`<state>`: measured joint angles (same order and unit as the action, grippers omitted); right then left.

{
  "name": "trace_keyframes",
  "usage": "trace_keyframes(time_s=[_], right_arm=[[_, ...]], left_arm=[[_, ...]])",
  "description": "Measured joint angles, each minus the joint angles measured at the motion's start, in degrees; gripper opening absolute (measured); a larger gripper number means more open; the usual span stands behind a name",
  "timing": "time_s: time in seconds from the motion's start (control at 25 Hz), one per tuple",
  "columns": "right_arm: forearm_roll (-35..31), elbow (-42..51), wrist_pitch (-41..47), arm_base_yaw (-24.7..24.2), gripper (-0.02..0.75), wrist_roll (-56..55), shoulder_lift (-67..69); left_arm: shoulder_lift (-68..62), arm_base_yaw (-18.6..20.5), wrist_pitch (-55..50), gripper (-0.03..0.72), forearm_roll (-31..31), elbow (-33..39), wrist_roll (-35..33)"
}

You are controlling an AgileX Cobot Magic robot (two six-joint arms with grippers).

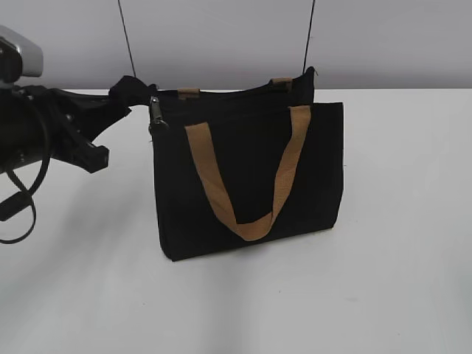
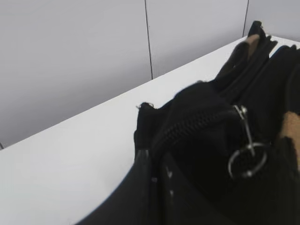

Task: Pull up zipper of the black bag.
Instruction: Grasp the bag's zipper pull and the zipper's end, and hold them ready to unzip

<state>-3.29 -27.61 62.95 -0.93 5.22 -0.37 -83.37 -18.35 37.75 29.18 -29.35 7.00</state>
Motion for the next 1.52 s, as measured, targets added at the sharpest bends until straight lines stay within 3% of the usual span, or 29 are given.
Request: trace_keyframes(time_s=[0.2, 0.56, 1.16, 1.32, 1.52], right_arm=[[-3.47, 0.0, 0.0, 0.0, 0.389, 2.11, 0.47], [-19.62, -1.15, -3.51, 1.06, 0.389, 22.92, 15.98], [-54.97, -3.36, -21.31, 10.9, 0.389, 57.77, 49.87], [-60.15, -7.97, -21.62, 14.98, 0.389, 66.59, 60.02], [-61.45, -16.96, -21.97, 19.35, 0.389, 70.13, 71.48]], left_arm=[[2.28, 0.0, -0.01, -0.006, 0.0, 0.0, 0.0], [4.34, 0.0, 1.48, -0.006, -0.05, 0.0, 1.56], [4.34, 0.0, 7.79, -0.006, -0.2, 0.0, 7.03], [4.34, 0.0, 7.78, -0.006, -0.32, 0.0, 7.49], [4.34, 0.0, 7.82, -0.006, -0.36, 0.0, 9.67]])
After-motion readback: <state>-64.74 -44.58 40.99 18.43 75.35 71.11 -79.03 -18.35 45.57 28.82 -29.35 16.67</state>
